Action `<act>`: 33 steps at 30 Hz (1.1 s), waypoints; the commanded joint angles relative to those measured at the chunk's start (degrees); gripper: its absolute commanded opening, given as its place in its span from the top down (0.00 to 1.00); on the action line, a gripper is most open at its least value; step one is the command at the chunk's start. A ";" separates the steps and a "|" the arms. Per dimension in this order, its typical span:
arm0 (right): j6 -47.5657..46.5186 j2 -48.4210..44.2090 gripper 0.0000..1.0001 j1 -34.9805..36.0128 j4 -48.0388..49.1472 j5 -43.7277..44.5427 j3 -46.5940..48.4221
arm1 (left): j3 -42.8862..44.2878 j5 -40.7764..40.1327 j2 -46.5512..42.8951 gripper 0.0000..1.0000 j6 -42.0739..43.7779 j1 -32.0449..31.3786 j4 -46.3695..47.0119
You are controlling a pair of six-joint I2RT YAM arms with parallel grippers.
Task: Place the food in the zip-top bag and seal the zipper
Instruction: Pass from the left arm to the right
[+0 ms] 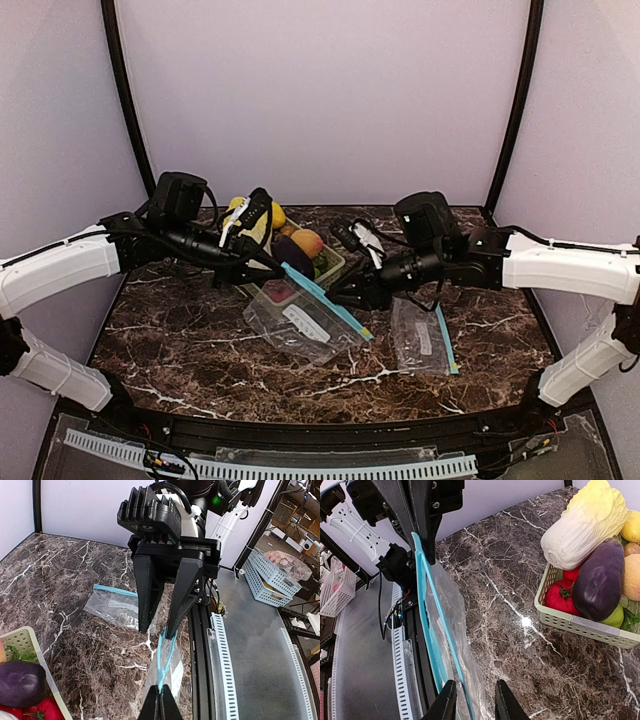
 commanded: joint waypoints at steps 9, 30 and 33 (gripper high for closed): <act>-0.69 2.87 0.82 -0.38 1.59 -6.68 1.16 | 0.57 0.25 -1.12 0.99 0.80 -0.26 -1.04; 5.63 -4.55 1.00 -0.73 -11.68 30.70 2.63 | -6.24 -30.44 -10.44 0.30 -23.08 -1.11 10.81; 6.76 -4.04 1.00 1.33 -13.14 35.81 3.40 | -9.78 -34.53 -11.25 0.30 -31.99 -4.19 17.39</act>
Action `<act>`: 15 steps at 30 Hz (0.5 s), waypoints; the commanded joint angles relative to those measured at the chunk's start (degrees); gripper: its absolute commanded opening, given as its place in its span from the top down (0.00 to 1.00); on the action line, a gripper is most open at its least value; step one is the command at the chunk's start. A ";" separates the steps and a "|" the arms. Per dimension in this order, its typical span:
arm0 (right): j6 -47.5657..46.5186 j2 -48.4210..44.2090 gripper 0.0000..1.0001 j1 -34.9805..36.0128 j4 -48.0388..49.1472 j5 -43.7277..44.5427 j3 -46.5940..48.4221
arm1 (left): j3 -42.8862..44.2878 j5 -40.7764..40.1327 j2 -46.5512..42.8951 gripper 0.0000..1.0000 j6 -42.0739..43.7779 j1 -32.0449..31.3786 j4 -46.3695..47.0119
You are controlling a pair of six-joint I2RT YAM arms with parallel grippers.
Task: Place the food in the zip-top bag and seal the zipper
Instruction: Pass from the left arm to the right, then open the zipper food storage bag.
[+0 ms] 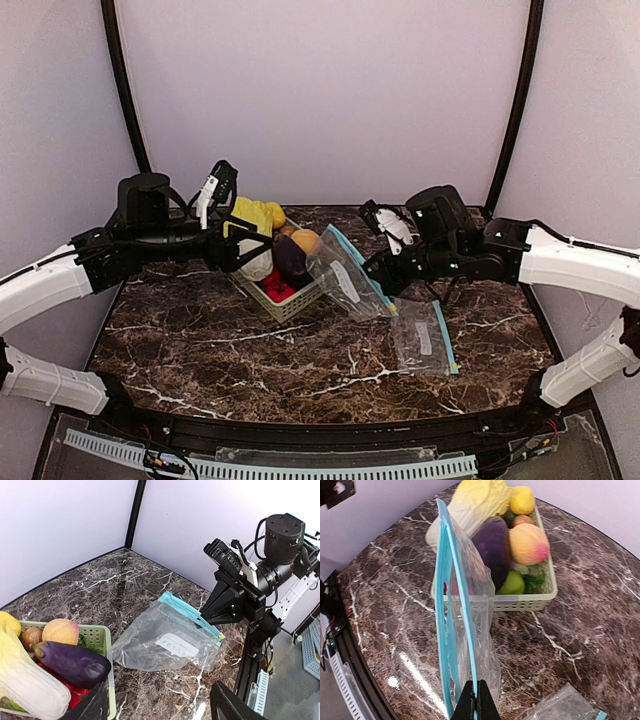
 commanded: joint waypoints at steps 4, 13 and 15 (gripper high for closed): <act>5.96 1.60 1.00 5.18 -2.02 15.09 1.89 | -8.85 -14.92 -0.01 0.30 -24.40 -8.72 15.15; 12.72 6.62 1.00 10.31 7.70 12.01 0.29 | -15.05 -20.43 6.98 0.26 -38.10 -17.52 28.14; 12.72 7.87 1.00 11.01 9.35 10.78 0.56 | -15.85 -20.29 8.41 0.24 -39.43 -18.59 30.13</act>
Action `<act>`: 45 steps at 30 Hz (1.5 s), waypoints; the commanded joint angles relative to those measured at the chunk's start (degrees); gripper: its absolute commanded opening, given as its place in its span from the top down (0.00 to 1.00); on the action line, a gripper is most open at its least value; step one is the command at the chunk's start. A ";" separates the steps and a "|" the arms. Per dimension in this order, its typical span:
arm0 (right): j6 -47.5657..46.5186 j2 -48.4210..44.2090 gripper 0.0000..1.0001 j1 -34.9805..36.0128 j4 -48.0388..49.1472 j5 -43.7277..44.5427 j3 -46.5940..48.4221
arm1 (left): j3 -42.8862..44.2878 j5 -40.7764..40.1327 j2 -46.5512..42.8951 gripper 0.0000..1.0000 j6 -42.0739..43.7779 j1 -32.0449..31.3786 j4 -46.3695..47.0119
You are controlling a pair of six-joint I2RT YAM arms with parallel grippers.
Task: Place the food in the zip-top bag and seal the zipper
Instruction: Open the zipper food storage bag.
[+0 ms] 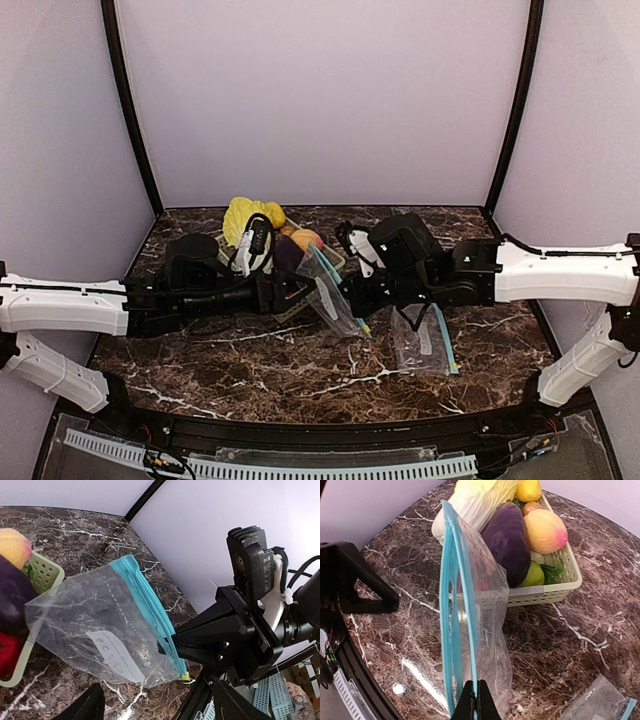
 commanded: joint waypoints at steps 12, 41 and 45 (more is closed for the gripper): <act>1.32 6.71 1.00 3.89 8.82 -5.17 2.29 | -4.14 -6.68 3.15 0.21 -8.13 -2.16 9.12; 3.61 7.26 1.00 4.15 7.69 -1.44 1.93 | -4.27 -16.47 1.42 0.51 -9.14 -2.16 -7.36; 3.29 8.34 1.00 4.16 7.69 -1.44 2.47 | -4.05 -12.86 2.25 0.51 -8.08 -2.16 -2.26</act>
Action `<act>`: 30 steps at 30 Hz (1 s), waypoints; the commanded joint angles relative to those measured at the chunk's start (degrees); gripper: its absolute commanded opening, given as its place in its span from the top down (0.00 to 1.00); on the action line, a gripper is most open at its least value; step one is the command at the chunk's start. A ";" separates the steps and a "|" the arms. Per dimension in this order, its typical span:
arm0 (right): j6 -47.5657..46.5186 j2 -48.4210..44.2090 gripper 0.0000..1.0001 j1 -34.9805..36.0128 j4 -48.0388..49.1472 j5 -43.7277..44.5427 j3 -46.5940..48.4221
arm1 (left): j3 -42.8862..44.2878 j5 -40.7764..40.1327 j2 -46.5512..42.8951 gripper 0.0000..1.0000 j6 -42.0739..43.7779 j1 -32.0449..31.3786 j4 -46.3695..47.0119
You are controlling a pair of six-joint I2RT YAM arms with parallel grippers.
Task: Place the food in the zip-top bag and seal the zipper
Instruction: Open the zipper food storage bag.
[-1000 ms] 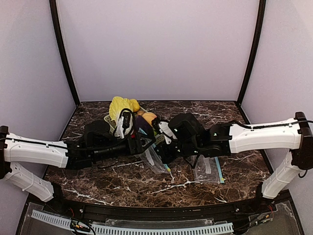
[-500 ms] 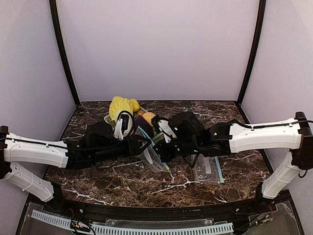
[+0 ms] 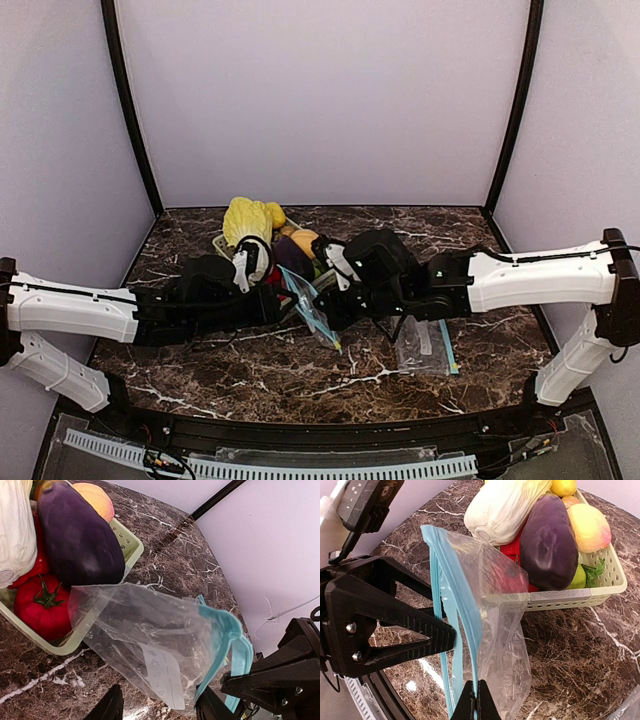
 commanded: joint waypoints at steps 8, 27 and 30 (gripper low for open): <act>0.17 3.15 1.00 1.07 0.30 2.28 2.75 | 2.04 4.93 2.12 0.51 1.65 -0.20 6.48; 5.10 3.71 1.00 0.86 -5.25 9.36 3.75 | -1.33 -1.84 -0.50 0.98 -2.69 -0.19 0.95; 6.09 3.77 1.00 0.23 -6.09 9.23 3.92 | -2.74 -2.35 -2.83 0.99 -3.26 -0.19 -0.46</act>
